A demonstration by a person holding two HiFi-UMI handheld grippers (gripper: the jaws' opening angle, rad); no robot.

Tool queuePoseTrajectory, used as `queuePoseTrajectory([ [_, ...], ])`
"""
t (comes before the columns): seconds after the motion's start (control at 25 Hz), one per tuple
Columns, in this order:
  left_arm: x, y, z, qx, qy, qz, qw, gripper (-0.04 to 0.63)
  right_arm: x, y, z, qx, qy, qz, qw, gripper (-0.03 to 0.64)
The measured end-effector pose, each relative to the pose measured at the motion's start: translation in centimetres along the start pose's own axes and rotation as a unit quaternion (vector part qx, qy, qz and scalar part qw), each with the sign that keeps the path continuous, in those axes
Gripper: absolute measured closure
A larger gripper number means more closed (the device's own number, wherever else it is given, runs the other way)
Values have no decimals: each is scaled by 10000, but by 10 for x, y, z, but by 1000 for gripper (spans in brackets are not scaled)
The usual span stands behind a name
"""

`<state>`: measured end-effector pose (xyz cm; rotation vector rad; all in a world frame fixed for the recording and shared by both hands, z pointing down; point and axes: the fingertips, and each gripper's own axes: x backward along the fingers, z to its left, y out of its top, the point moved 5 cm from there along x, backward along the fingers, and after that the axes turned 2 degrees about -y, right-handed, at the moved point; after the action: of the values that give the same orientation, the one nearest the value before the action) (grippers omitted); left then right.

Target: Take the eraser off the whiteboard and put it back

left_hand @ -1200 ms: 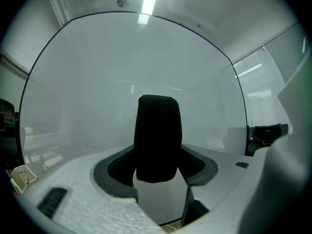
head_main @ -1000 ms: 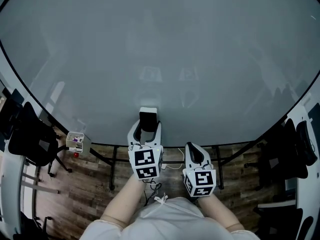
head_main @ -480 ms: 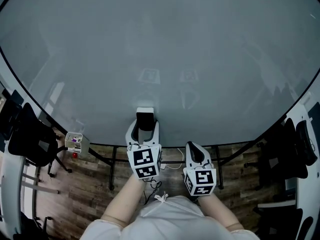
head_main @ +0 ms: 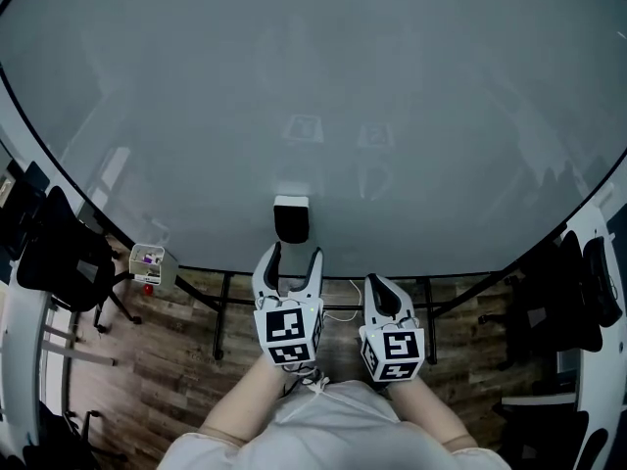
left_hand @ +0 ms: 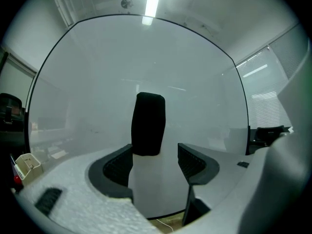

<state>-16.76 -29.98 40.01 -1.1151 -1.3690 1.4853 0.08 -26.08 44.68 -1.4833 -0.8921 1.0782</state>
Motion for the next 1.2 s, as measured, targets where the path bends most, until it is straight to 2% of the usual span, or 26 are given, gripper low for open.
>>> queuePoseTrajectory([
  [0.16,17,-20,-4,-11,-5,235,9997,330,2,-4,6,-27,60,21,10000,589],
  [0.32,32,-33,-3,45,112,302,9995,516,5,-10,13,-40,129,66,9999,589],
  [0.44,37,-40,-3,94,65,337,9994,559,6,-14,17,-78,154,101,9998,589],
  [0.8,46,-58,-13,164,-229,644,9975,578,8,-14,31,8,396,49,9992,589],
  [1.2,42,-54,-13,36,-321,496,9982,578,5,-9,36,135,483,53,9987,589],
])
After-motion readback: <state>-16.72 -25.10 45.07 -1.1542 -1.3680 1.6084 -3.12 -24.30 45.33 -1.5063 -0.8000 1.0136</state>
